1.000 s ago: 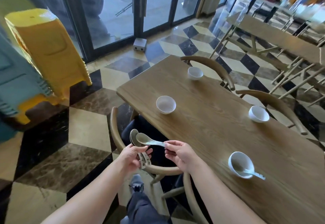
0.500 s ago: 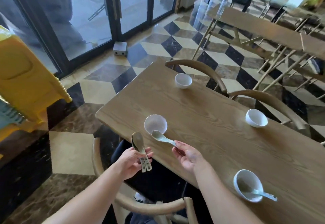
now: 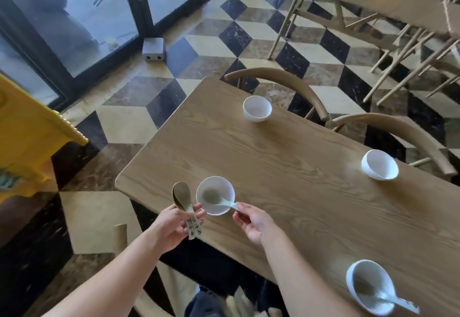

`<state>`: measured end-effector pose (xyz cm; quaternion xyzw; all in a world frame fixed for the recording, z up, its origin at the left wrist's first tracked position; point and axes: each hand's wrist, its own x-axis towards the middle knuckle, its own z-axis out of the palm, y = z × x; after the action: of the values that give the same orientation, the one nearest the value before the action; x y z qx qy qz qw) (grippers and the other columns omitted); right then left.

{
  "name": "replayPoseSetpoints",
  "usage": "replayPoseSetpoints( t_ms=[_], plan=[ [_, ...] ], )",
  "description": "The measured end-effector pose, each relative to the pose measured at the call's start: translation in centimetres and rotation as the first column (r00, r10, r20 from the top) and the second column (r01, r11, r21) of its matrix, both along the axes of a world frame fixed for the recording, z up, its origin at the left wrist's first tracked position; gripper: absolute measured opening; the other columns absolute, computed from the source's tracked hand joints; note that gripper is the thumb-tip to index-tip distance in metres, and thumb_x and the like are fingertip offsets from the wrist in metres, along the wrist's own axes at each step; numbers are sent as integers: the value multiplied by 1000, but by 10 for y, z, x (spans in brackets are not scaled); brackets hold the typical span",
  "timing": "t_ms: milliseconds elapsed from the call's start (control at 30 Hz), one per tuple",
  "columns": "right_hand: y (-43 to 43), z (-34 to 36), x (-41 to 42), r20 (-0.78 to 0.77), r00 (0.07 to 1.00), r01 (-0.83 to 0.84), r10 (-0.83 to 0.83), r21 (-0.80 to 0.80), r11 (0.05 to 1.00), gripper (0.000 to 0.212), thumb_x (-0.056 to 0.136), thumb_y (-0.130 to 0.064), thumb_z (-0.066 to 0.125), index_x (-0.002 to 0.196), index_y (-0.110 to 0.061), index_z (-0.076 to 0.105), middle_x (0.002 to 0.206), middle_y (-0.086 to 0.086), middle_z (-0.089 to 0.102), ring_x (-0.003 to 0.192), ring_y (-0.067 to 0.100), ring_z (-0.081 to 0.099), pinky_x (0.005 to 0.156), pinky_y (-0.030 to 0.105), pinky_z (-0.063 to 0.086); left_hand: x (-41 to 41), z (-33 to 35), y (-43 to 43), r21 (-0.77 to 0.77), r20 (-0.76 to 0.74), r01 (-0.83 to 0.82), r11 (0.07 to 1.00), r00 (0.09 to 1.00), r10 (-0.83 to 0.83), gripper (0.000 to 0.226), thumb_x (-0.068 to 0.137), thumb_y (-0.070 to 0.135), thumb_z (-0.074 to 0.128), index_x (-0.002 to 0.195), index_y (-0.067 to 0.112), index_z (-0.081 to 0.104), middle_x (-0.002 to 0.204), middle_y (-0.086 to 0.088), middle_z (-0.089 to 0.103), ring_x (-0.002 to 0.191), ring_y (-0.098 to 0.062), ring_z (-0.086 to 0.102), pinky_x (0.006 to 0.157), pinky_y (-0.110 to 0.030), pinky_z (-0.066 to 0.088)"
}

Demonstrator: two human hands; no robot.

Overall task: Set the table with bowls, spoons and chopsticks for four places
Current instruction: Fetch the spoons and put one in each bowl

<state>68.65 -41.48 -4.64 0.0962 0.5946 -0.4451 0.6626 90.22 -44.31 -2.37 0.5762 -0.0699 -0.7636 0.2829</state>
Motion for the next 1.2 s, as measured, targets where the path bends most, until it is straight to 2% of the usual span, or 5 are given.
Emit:
replayPoseSetpoints(
  t_ms=[233, 467, 667, 900, 1200],
  plan=[
    [-2, -9, 6, -24, 998, -65, 65, 26, 998, 8, 86, 10, 65, 90, 3, 66, 79, 16, 66, 66, 21, 59, 55, 26, 60, 3, -6, -2, 27, -9, -20, 999, 1000, 21, 33, 91, -23, 39, 115, -6, 53, 115, -26, 66, 103, -38, 69, 79, -47, 55],
    [11, -2, 6, -142, 988, 59, -53, 42, 997, 18, 84, 12, 66, 96, 0, 61, 80, 16, 65, 63, 21, 57, 54, 29, 57, 4, -6, -3, 15, -7, 33, 999, 999, -33, 28, 88, -23, 43, 104, -6, 57, 96, -25, 60, 89, -35, 65, 82, -45, 54],
    [31, 18, 16, -604, 796, 125, -34, 110, 986, 10, 87, -2, 59, 84, -9, 65, 71, 4, 58, 58, 15, 49, 50, 27, 47, 4, 6, -11, -31, -17, 181, 983, 983, -181, 30, 86, -15, 60, 114, -5, 61, 103, -22, 69, 92, -30, 66, 71, -39, 56],
    [38, 63, 95, -387, 881, -339, 272, -115, 934, 9, 93, -6, 63, 100, -4, 69, 88, 7, 70, 67, 19, 62, 58, 27, 52, 15, 19, -17, -87, -74, 263, 961, 960, -269, 20, 88, -8, 63, 108, -4, 65, 86, -18, 74, 69, -24, 72, 56, -32, 58],
    [25, 108, 69, -402, 911, 11, -90, -195, 981, 12, 92, 1, 62, 81, -3, 65, 68, 9, 64, 49, 13, 54, 42, 22, 46, -3, 42, -54, -119, -255, 439, 891, 853, -454, 33, 80, -9, 72, 112, -5, 64, 110, -23, 70, 89, -26, 73, 73, -36, 61]
  ],
)
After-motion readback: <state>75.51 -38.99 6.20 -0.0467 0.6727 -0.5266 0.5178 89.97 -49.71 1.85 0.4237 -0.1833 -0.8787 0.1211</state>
